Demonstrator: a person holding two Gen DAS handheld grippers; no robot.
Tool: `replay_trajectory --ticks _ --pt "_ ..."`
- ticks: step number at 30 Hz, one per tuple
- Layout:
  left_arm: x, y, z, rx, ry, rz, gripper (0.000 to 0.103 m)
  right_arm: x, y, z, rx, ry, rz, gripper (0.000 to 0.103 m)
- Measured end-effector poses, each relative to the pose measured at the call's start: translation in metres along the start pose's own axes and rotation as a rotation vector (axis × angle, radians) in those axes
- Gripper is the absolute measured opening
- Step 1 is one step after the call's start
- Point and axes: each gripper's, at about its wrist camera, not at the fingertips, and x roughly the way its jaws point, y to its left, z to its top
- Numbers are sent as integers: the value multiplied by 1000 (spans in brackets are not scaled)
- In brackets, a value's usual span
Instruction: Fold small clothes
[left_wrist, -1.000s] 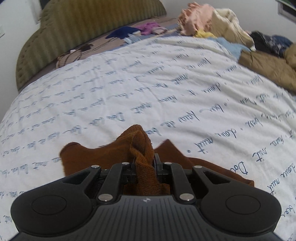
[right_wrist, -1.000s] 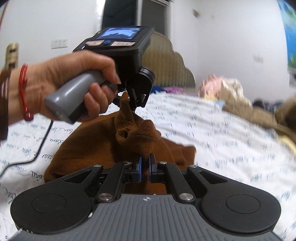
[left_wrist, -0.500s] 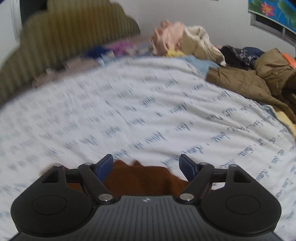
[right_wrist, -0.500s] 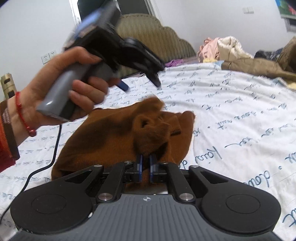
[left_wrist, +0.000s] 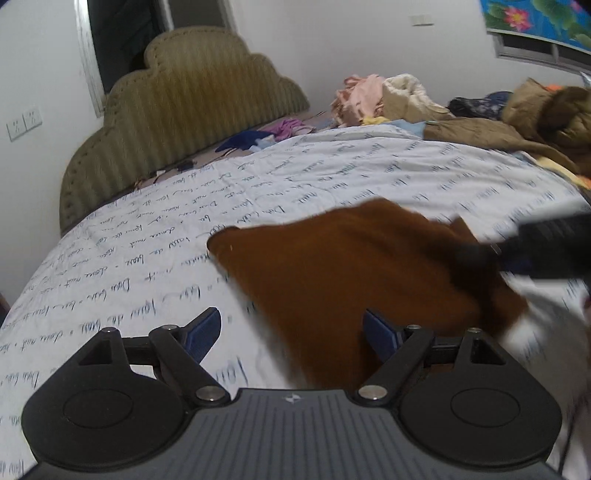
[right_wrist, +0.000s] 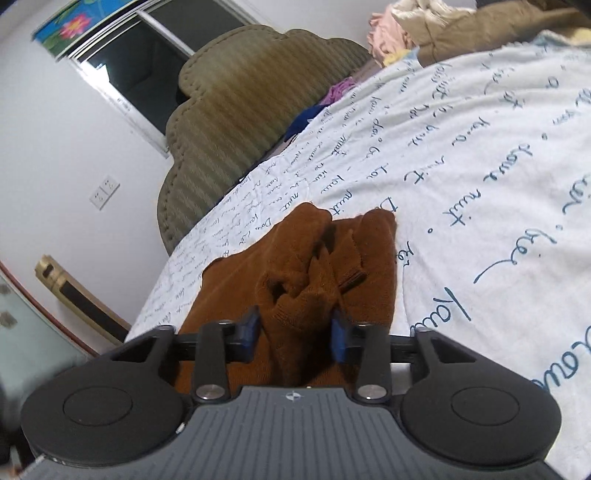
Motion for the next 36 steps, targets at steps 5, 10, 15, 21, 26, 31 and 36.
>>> replay_trajectory --ticks 5,10,15,21,26,31,36 --pt "-14 -31 -32 154 -54 72 85 -1 0 -4 21 -9 -16 18" --pt "-7 -39 -36 203 -66 112 85 -7 5 -4 19 -12 6 16" --pt "-15 -25 -43 202 -78 94 86 -21 1 -3 76 1 66 15" --pt "-16 -21 -45 222 -69 81 85 -26 -3 -14 55 26 28 12" --pt "-5 -32 -48 268 -46 161 86 -28 -13 -15 77 43 21 11" --pt "7 -22 -38 121 -27 98 85 -18 4 -9 -36 76 -20 23" --pt "16 -17 -36 32 -2 161 85 8 5 2 17 76 68 15"
